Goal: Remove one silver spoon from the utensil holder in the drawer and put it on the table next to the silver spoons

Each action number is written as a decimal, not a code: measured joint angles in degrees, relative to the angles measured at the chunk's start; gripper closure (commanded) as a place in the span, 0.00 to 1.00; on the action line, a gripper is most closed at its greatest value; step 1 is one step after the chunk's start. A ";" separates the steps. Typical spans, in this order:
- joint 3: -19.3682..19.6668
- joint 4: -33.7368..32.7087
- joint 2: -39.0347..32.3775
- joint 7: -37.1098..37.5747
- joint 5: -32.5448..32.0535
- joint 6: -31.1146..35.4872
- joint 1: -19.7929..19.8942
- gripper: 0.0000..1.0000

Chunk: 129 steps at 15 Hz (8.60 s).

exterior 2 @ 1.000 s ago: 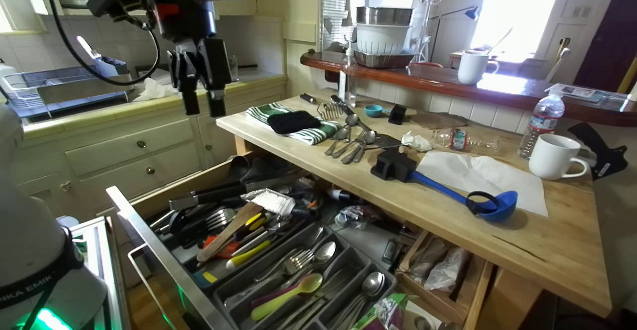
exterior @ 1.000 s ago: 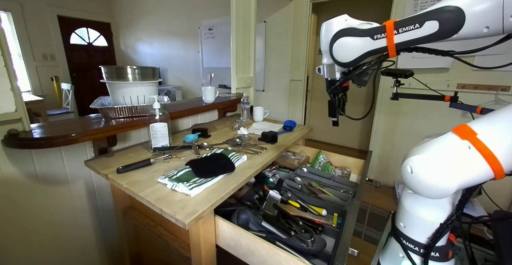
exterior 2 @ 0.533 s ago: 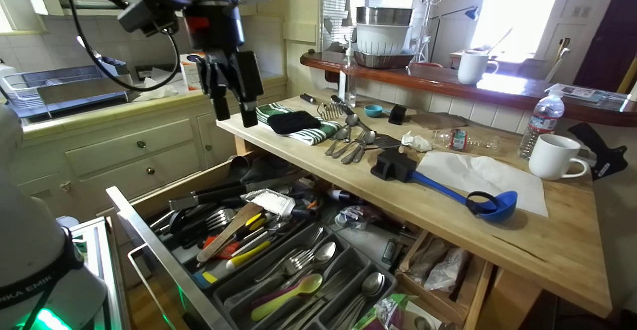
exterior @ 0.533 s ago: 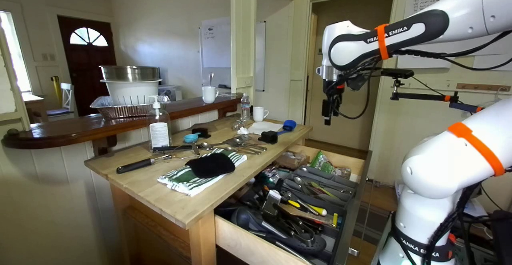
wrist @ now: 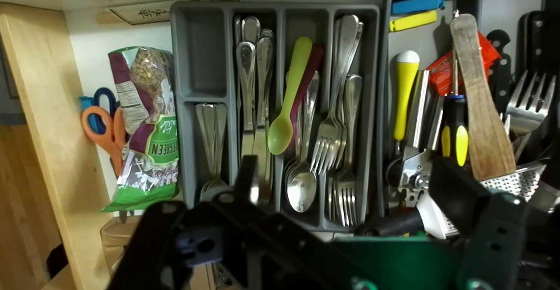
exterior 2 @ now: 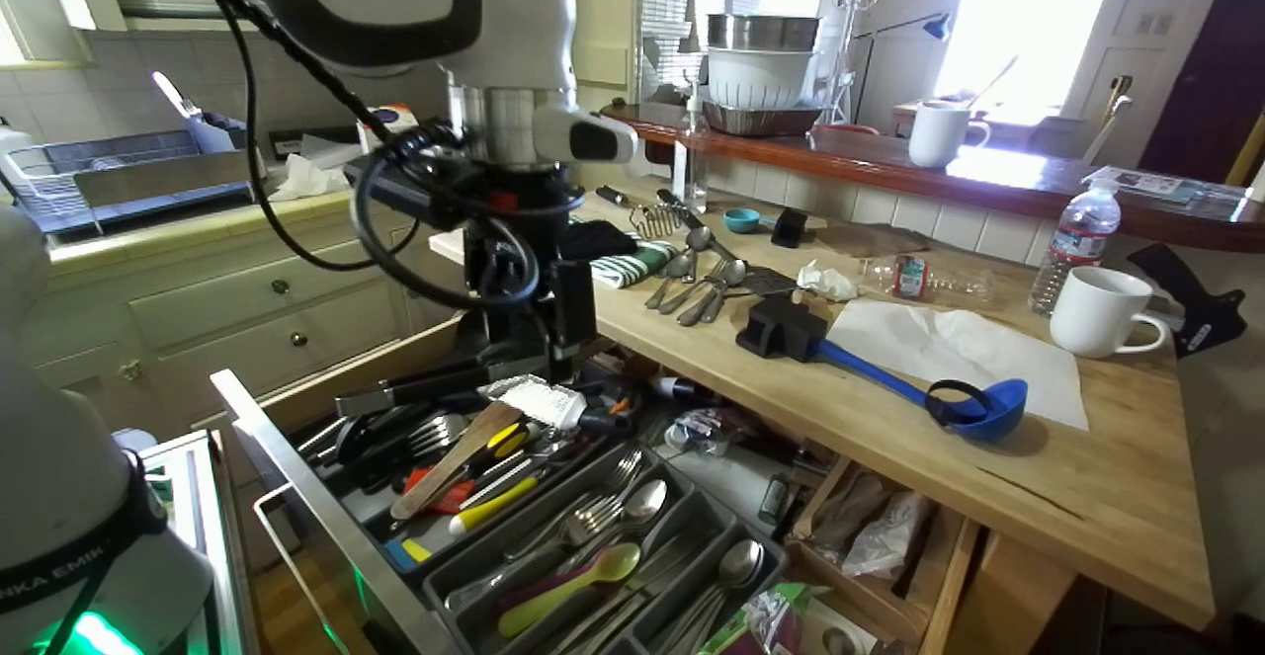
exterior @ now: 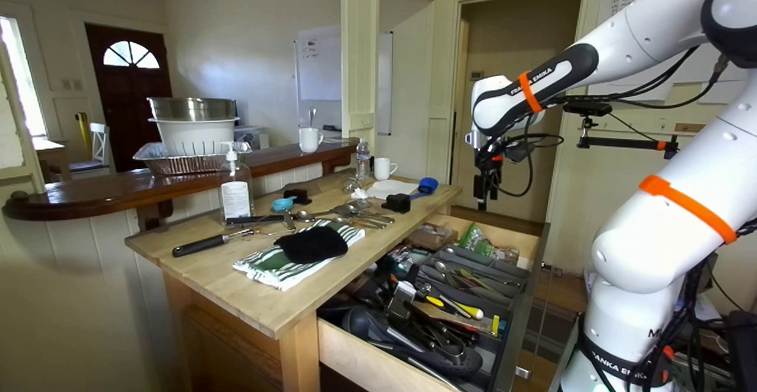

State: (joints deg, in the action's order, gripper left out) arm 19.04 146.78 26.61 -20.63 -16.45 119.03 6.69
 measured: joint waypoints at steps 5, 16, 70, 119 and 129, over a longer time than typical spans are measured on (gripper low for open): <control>2.09 0.17 -9.75 -5.62 1.40 5.83 1.23 0.00; 0.10 1.03 -12.00 -5.23 1.21 11.82 3.20 0.00; -13.55 -8.20 -47.15 -11.14 10.54 35.23 12.29 0.15; -14.38 -8.71 -48.03 -10.87 10.66 36.29 12.77 0.98; -15.01 -6.63 -45.10 -10.86 10.66 36.30 12.57 0.98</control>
State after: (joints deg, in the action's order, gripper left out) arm 4.04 140.15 -18.49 -31.49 -5.78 155.33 19.26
